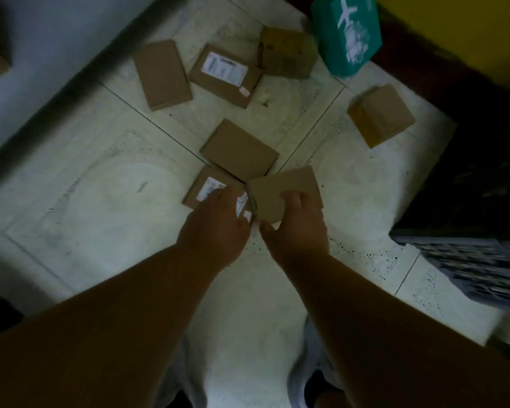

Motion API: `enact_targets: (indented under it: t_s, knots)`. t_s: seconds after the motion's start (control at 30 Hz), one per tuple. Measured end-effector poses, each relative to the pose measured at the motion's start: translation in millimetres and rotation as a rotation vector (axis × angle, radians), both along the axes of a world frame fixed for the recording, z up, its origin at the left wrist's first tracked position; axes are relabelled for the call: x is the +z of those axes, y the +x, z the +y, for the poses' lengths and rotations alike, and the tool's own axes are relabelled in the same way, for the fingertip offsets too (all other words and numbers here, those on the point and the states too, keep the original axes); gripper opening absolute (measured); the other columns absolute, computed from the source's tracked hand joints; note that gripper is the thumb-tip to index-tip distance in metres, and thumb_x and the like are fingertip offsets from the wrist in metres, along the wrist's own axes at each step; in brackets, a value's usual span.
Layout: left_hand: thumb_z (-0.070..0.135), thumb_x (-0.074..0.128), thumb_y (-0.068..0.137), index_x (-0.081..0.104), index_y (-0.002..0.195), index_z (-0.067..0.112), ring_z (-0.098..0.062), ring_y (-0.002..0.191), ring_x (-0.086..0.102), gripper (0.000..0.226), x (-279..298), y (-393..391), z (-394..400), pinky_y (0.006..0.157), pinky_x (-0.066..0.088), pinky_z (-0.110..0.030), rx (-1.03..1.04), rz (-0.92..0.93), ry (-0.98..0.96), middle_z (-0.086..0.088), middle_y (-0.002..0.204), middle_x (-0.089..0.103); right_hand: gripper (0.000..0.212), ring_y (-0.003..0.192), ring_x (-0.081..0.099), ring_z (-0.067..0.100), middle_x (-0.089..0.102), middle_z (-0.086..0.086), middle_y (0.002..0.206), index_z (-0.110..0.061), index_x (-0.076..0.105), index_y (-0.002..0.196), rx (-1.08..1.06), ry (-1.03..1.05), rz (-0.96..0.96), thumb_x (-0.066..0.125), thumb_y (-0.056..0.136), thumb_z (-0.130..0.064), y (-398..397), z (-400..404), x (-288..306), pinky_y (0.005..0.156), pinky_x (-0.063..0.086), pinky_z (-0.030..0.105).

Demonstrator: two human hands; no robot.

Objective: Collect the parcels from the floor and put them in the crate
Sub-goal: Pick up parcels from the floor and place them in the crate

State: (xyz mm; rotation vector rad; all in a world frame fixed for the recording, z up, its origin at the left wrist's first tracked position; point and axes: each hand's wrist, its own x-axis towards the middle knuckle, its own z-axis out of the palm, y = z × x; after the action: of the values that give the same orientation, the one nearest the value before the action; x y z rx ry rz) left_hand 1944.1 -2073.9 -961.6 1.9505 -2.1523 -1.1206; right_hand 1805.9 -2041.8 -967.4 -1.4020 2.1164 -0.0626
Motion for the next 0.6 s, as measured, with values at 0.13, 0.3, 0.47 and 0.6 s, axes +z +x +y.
enact_targets:
  t_s: [0.13,0.3,0.47,0.6]
  knots:
    - [0.029,0.051,0.097,0.051,0.112,0.017,-0.021,0.086,0.056,0.019,-90.3,-31.9,-18.2,0.074,0.049,-0.034,0.073,0.008,0.066,0.000,0.096,0.053,0.066,0.126,0.047,0.027,0.042,0.006,0.144,-0.022,0.037,0.146,-0.045,0.066,-0.060,0.066,0.090,-0.039,-27.0,-3.2,-92.8,0.101,0.046,0.042]
    - [0.026,0.056,0.097,0.051,0.106,0.019,-0.029,0.101,0.056,0.012,-175.2,-41.0,-46.7,0.082,0.046,-0.037,0.333,0.094,0.285,0.000,0.087,0.046,0.057,0.116,0.053,0.031,0.038,0.008,0.142,-0.027,0.033,0.149,-0.106,0.185,-0.114,0.053,0.097,-0.030,-40.8,-20.0,-173.4,0.096,0.051,0.045]
    - [0.036,0.059,0.094,0.051,0.089,0.017,-0.031,0.095,0.063,0.022,-206.2,-49.1,-67.9,0.077,0.052,-0.040,0.478,0.224,0.469,-0.011,0.096,0.062,0.057,0.118,0.054,0.033,0.036,0.008,0.147,-0.033,0.031,0.150,0.031,0.205,-0.006,0.050,0.097,-0.023,-40.4,-42.0,-208.0,0.097,0.052,0.048]
    - [0.043,0.059,0.094,0.055,0.126,0.006,-0.028,0.090,0.064,0.049,-200.0,-57.9,-75.1,0.055,0.047,-0.029,0.673,0.361,0.717,-0.017,0.114,0.065,0.049,0.114,0.053,0.033,0.049,0.009,0.137,-0.029,0.036,0.143,0.158,0.176,0.057,0.051,0.097,-0.030,-29.0,-50.1,-207.6,0.096,0.047,0.044]
